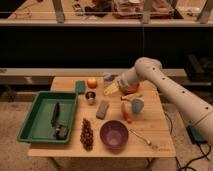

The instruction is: Place grapes in metal cup

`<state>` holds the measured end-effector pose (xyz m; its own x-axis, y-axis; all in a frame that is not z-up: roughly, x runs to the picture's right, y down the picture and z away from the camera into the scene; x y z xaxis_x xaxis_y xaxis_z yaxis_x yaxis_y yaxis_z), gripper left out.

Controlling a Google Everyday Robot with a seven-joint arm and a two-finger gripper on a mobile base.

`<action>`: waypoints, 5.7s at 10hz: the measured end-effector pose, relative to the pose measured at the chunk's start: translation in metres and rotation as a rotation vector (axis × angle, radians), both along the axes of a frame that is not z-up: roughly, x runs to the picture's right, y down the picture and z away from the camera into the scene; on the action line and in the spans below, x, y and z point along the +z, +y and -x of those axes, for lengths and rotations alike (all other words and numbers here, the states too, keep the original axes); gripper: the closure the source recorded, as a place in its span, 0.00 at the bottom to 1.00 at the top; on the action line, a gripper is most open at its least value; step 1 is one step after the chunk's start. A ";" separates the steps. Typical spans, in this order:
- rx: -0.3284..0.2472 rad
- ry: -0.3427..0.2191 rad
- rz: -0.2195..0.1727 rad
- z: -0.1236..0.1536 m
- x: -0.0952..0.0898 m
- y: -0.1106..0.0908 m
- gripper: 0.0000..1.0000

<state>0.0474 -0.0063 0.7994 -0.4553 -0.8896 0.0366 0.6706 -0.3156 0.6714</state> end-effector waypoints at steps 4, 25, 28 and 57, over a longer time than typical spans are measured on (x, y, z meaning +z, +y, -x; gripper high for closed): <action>-0.010 0.000 -0.012 0.002 -0.004 0.002 0.20; -0.472 0.072 0.040 0.171 -0.072 0.156 0.20; -0.458 0.248 0.085 0.158 -0.064 0.164 0.20; -0.344 0.086 0.162 0.176 -0.068 0.197 1.00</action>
<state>-0.1288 0.1908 0.7312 -0.7151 -0.6650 0.2152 0.6001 -0.4262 0.6769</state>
